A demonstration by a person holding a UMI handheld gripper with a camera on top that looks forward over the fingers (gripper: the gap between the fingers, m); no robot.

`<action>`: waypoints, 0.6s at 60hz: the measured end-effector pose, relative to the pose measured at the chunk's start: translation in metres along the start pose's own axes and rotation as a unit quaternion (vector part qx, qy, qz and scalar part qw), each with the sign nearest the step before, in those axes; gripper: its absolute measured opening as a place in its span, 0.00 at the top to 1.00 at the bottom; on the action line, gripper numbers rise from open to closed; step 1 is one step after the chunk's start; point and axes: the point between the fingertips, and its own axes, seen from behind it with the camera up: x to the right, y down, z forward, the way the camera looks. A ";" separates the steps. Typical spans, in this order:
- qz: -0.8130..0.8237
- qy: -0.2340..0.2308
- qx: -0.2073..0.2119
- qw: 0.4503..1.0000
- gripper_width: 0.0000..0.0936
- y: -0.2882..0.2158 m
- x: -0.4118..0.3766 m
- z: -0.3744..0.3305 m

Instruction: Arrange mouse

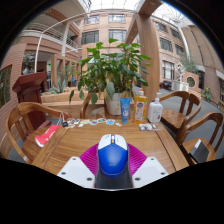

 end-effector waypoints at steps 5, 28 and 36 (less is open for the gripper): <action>-0.008 0.023 -0.043 0.999 0.61 0.047 0.026 0.019; 0.014 0.036 -0.128 0.991 0.36 0.124 0.052 0.035; 0.007 0.051 -0.107 0.993 0.07 0.099 0.053 0.005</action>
